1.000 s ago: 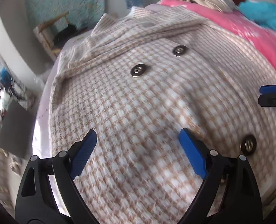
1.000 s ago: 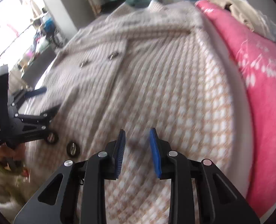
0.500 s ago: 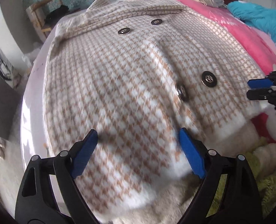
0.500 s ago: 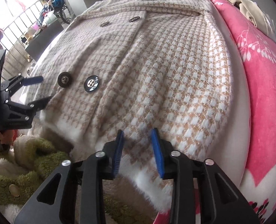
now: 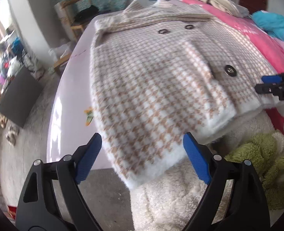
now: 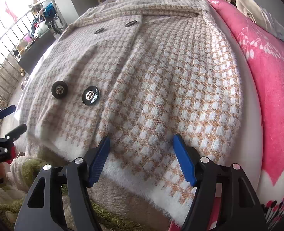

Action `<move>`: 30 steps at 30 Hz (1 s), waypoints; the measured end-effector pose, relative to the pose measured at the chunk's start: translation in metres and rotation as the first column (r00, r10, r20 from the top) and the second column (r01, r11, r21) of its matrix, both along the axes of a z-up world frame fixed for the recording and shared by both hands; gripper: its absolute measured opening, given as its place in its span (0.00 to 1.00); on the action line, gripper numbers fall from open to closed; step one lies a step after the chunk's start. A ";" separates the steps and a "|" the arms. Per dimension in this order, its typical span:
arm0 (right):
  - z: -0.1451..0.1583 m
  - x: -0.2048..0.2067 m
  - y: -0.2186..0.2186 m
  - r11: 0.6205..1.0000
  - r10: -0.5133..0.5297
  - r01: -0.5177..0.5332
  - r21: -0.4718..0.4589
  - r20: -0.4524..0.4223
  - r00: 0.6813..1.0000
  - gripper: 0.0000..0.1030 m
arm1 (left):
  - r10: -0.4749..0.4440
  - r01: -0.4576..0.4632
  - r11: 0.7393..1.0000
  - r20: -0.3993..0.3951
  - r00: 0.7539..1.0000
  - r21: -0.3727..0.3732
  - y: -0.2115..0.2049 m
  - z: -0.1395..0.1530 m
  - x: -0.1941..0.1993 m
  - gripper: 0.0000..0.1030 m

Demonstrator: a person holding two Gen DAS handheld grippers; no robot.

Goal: Fold large clothes
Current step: 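Move both open grippers to the white hem hanging over the mattress edge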

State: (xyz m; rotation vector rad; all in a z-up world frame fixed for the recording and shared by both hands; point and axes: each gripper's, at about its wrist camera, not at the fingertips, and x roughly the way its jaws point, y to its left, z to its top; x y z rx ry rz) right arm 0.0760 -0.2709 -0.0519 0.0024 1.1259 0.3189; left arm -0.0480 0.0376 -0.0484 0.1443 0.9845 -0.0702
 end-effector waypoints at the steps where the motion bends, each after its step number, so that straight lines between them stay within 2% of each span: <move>1: 0.000 0.000 0.001 1.000 0.001 -0.001 -0.004 0.003 1.000 0.68 | 0.019 -0.019 1.000 -0.005 1.000 -0.014 0.005 0.000 -0.001 0.76; 6: -0.002 0.000 0.001 1.000 0.001 -0.001 -0.004 0.011 1.000 0.69 | 0.140 -0.148 0.982 -0.082 0.987 -0.115 0.039 -0.009 0.003 0.63; 10: -0.003 -0.001 0.002 1.000 0.002 -0.002 -0.007 0.014 1.000 0.69 | 0.189 -0.228 0.940 -0.170 0.967 -0.255 0.061 -0.021 0.003 0.58; 14: -0.003 -0.003 0.003 1.000 0.005 -0.004 -0.019 0.019 1.000 0.70 | 0.177 -0.237 0.911 -0.197 0.964 -0.337 0.068 -0.026 0.000 0.57; 19: -0.003 -0.002 0.004 1.000 0.006 -0.005 -0.021 0.020 1.000 0.70 | 0.146 -0.222 0.868 -0.199 0.969 -0.444 0.073 -0.025 -0.003 0.50; 25: -0.003 -0.002 0.004 1.000 0.005 -0.005 -0.021 0.018 1.000 0.70 | 0.136 -0.222 0.852 -0.209 0.968 -0.474 0.071 -0.031 0.008 0.50; 30: -0.004 -0.002 0.005 0.999 0.005 -0.004 -0.035 0.022 1.000 0.70 | 0.143 -0.254 0.803 -0.241 0.960 -0.540 0.080 -0.042 0.013 0.50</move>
